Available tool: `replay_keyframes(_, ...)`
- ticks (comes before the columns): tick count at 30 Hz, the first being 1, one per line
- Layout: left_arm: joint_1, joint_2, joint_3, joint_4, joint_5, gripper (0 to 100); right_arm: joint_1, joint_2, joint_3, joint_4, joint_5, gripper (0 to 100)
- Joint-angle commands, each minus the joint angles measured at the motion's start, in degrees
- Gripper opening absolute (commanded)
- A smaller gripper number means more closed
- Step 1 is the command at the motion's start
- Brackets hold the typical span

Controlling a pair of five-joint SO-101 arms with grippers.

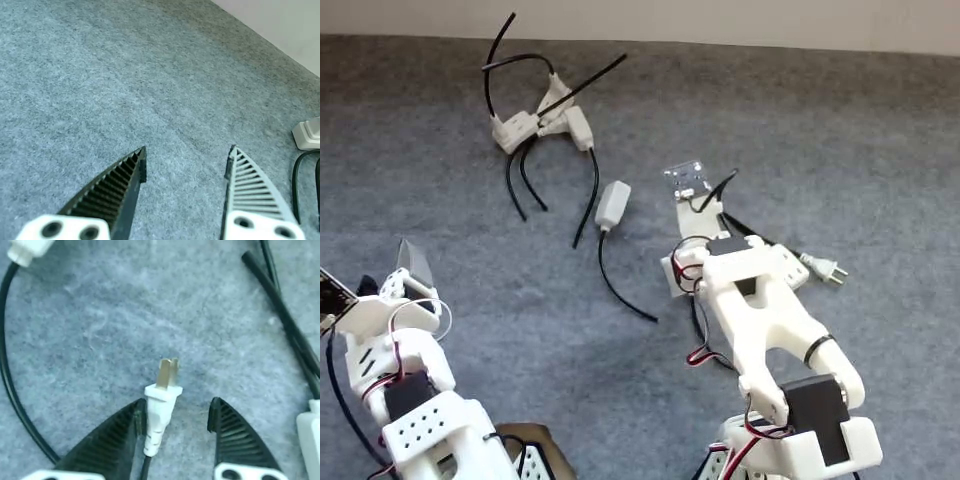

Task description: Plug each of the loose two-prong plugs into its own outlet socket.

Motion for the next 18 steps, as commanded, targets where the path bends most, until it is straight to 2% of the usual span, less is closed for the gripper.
replay_keyframes(1,0.7,-0.7,-1.2,-0.5,0.4,26,0.7,2.7,-1.5,-0.9,-0.6,20.5)
replay_keyframes(4,0.7,-0.7,-1.2,-0.5,0.4,26,0.7,7.8,-4.8,-0.6,-0.7,19.3)
replay_keyframes(8,0.7,-0.7,-1.2,-0.5,0.4,26,0.8,9.6,-6.9,-0.6,-0.7,11.2)
replay_keyframes(18,0.7,-0.7,-1.2,-0.5,0.4,26,2.3,9.6,-7.0,-0.5,-0.4,10.4)
